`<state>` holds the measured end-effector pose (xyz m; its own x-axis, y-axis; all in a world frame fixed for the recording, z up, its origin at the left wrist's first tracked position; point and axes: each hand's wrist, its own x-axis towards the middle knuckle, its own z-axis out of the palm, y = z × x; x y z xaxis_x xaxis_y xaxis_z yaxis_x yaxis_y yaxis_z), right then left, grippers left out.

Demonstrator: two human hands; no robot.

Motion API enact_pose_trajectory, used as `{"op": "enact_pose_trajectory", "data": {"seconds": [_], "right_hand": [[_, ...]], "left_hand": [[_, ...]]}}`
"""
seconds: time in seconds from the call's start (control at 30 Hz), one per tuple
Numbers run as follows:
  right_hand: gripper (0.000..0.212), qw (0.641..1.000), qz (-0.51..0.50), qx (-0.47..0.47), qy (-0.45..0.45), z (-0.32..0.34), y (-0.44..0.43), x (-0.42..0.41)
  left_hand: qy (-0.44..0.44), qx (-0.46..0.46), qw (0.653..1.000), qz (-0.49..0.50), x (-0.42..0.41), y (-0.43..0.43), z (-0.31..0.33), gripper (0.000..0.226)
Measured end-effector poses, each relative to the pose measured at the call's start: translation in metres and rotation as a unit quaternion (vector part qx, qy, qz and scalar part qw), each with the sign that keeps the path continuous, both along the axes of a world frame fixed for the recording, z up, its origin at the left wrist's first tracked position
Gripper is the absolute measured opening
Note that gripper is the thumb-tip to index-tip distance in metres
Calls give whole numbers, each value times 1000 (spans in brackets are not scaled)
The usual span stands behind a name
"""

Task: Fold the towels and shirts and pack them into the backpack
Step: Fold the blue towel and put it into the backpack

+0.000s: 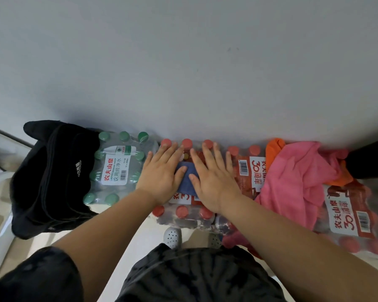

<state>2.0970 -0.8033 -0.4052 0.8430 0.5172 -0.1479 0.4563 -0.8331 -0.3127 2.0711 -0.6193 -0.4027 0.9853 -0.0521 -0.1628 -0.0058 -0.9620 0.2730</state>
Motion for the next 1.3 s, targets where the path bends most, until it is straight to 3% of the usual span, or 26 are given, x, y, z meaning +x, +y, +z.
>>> {"op": "enact_pose_trajectory", "data": {"seconds": [0.17, 0.33, 0.43, 0.5, 0.67, 0.77, 0.93, 1.07, 1.13, 1.23, 1.3], "right_hand": [[67, 999, 35, 27, -15, -7, -13, 1], [69, 992, 47, 115, -20, 1, -19, -2], [69, 979, 49, 195, 45, 10, -18, -8], [70, 963, 47, 245, 100, 19, -15, -9], [77, 938, 8, 330, 105, 55, 15, -10], [75, 927, -29, 362, 95, 77, 53, -15], [63, 908, -28, 403, 112, 108, 141, -37], [42, 901, -27, 405, 154, 120, 220, -54], [43, 904, -14, 395, 161, 119, 255, -63], [53, 965, 77, 244, 63, 110, 301, -71], [48, 985, 149, 91, 8, 101, 327, -73]], "left_hand": [[-9, 29, 999, -17, -20, -2, 13, 67], [7, 48, 999, -18, -27, -5, 37, 71], [35, 11, 999, -31, -28, -1, 51, 78], [51, -19, 998, -43, -31, 3, 59, 83], [90, -167, 982, -16, -42, 37, 78, 88], [80, -277, 958, -11, -57, 74, 98, 83], [47, -357, 932, -37, -90, 161, 136, 70], [14, -439, 898, 12, -129, 247, 161, 56], [-20, -452, 891, 48, -146, 293, 167, 49], [-37, -510, 846, 154, -159, 355, 145, 42], [-38, -491, 844, 215, -157, 381, 113, 42]]}}
